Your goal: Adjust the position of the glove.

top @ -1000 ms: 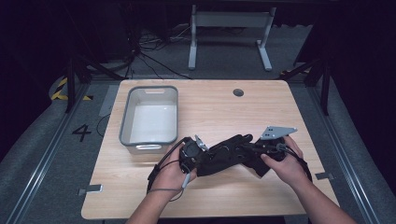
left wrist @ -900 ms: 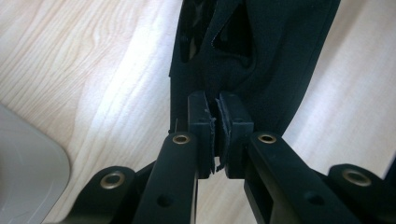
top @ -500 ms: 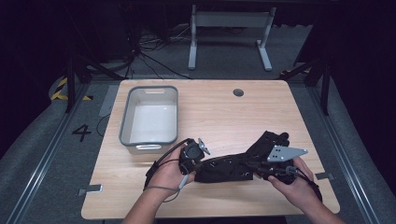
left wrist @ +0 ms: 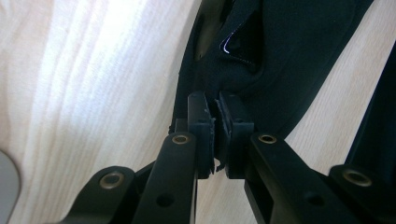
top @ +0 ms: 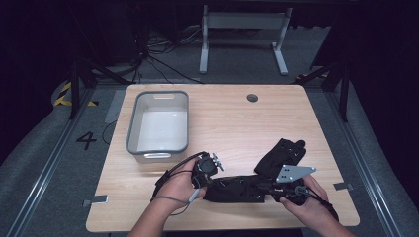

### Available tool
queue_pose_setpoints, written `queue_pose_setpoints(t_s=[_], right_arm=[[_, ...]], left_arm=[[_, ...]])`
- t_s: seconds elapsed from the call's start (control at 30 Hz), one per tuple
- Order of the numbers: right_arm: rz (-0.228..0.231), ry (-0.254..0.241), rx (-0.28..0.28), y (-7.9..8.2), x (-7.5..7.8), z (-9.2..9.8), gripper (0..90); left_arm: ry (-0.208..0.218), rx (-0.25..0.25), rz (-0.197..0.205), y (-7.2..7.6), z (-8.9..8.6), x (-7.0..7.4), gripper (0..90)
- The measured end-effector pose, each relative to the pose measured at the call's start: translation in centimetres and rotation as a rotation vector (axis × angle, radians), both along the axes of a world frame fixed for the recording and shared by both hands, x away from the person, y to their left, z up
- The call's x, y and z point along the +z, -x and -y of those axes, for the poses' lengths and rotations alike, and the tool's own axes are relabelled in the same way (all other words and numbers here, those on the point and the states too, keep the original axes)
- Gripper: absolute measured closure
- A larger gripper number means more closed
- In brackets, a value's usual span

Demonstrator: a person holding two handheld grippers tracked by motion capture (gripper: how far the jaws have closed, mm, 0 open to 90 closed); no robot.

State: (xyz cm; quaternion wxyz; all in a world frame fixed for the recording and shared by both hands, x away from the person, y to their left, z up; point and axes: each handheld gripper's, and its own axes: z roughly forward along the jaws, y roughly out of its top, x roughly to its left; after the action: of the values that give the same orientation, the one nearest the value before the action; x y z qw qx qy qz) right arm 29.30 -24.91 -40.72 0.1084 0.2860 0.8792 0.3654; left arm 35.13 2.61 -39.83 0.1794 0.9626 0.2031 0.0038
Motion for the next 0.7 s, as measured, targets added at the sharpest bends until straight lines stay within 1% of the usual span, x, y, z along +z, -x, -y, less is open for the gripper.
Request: queue_pose_setpoints(t_s=[0.03, 0.13, 0.27, 0.37, 0.4, 0.43, 0.47, 0.5, 0.53, 0.57, 0.6, 0.63, 0.67, 0.7], right_arm=[[-0.004, 0.006, 0.0, 0.0, -0.1, -0.1, 85.3], [-0.04, 0.017, 0.002, -0.1, -0.6, -0.2, 85.2], [-0.085, 0.036, 0.003, 0.0, -1.2, -0.5, 84.9], [-0.097, 0.043, 0.005, 0.0, -1.4, -0.6, 84.3], [-0.112, 0.048, 0.002, 0.0, -1.5, -0.7, 80.9], [-0.108, 0.035, -0.002, 0.0, -1.5, -0.7, 77.3], [-0.103, 0.011, -0.009, 0.0, -1.4, -0.6, 74.3], [-0.103, 0.011, -0.009, 0.0, -1.4, -0.6, 74.3], [-0.101, -0.01, -0.014, 0.0, -1.2, -0.5, 73.8], [-0.091, -0.039, -0.018, -0.1, -0.6, -0.2, 72.2], [-0.079, -0.044, -0.021, -0.2, -0.5, 0.0, 71.8], [-0.079, -0.044, -0.021, -0.2, -0.5, 0.0, 71.8], [-0.07, -0.054, -0.037, -0.5, -0.1, 0.5, 70.7], [-0.07, -0.054, -0.037, -0.5, -0.1, 0.5, 70.7]], left_arm=[[-0.006, -0.003, -0.007, 0.0, 0.0, -0.1, 84.6], [-0.02, -0.018, -0.029, 0.0, 0.1, -0.3, 84.4], [-0.04, -0.036, -0.044, 0.1, 0.2, -0.6, 84.1], [-0.029, -0.035, -0.044, 0.1, 0.2, -0.5, 82.8], [-0.016, -0.028, -0.046, 0.0, 0.0, -0.3, 79.7], [0.009, -0.017, -0.051, -0.1, -0.2, -0.2, 73.1], [0.037, -0.003, -0.049, -0.1, -0.3, 0.1, 66.3], [0.037, -0.003, -0.049, -0.1, -0.3, 0.1, 65.4], [0.064, 0.007, -0.045, -0.2, -0.5, 0.4, 65.4], [0.082, 0.021, -0.044, -0.2, -0.6, 0.7, 63.1], [0.114, 0.045, -0.032, -0.3, -0.8, 1.1, 60.8], [0.114, 0.045, -0.032, -0.3, -0.8, 1.1, 61.0], [0.138, 0.081, -0.027, -0.3, -0.9, 1.4, 60.7], [0.138, 0.081, -0.027, -0.3, -0.9, 1.4, 59.5]])
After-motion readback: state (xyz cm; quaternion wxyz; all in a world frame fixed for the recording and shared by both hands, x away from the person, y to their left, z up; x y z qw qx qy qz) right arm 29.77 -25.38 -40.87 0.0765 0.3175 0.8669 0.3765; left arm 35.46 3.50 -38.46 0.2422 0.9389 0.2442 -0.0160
